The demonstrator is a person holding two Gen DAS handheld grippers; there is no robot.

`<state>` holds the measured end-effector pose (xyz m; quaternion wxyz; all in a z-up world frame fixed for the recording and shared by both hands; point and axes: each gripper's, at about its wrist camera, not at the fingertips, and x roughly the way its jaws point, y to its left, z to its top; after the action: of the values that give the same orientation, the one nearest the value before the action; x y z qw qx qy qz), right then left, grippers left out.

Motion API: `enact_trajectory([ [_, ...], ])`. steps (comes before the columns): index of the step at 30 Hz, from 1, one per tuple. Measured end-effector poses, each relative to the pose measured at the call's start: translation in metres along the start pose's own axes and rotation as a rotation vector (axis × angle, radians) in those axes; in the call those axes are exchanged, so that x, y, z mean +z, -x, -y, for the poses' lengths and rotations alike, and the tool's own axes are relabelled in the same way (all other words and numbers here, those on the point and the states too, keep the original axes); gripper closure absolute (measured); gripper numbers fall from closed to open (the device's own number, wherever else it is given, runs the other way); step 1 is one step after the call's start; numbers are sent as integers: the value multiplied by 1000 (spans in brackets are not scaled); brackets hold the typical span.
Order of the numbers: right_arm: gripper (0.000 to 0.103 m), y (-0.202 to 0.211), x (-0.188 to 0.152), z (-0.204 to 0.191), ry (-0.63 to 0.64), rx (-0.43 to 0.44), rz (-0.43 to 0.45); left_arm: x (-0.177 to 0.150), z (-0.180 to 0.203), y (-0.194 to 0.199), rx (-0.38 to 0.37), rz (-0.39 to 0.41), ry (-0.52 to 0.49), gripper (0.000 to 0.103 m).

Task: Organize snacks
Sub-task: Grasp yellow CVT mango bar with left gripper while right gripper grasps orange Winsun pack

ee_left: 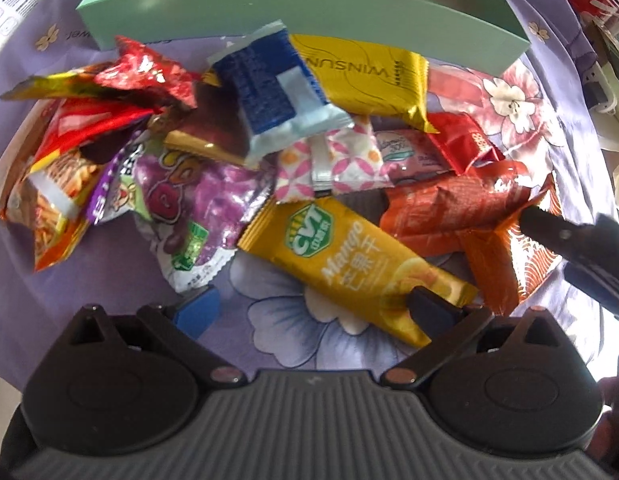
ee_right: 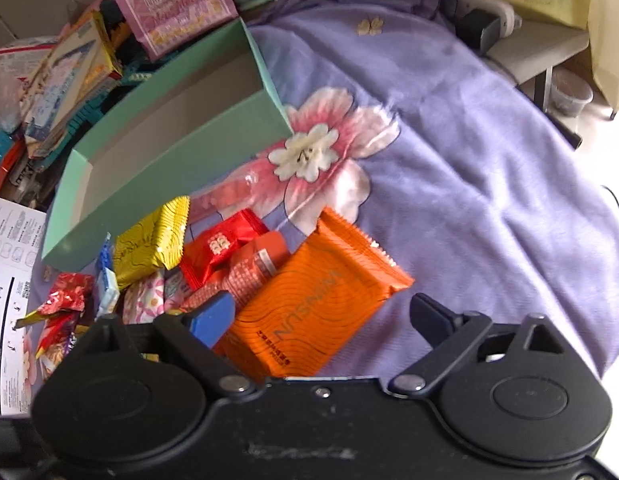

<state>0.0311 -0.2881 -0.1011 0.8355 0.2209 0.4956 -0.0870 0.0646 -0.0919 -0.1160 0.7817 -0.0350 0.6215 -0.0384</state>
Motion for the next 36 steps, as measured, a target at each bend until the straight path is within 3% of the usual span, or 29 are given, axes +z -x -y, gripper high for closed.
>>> enact_trajectory([
  [1, 18, 0, -2, 0, 16, -12, 16, 1, -3, -1, -4, -1, 5, 0],
  [4, 41, 4, -5, 5, 53, -19, 49, -4, -4, 6, -11, 34, -25, 0],
  [6, 47, 6, -4, 12, 49, 14, 45, -8, 2, 14, -8, 60, -88, 0],
  [10, 48, 11, -7, 23, 52, 14, 29, -8, 3, 10, -57, 21, -82, 0],
  [14, 48, 18, -14, 32, 60, 23, 8, 2, -14, -5, -127, -46, 62, 0],
  [20, 48, 25, -19, 41, 44, 30, 6, 17, -21, -7, -193, -48, 220, 0],
  [23, 48, 25, -19, 41, 44, 29, 7, 16, 4, -4, -113, -38, 133, 2],
  [25, 48, 24, -18, 40, 43, 31, 11, 10, 23, 2, -41, -10, 62, 11],
  [27, 48, 23, -17, 38, 44, 35, 15, 4, 33, 5, 12, 35, -13, 31],
  [32, 46, 18, -13, 32, 30, 43, 23, -4, 23, 17, -24, 64, -121, 51],
  [36, 41, 15, -10, 21, 42, 48, 29, -19, 5, 24, -41, 77, -243, 53],
])
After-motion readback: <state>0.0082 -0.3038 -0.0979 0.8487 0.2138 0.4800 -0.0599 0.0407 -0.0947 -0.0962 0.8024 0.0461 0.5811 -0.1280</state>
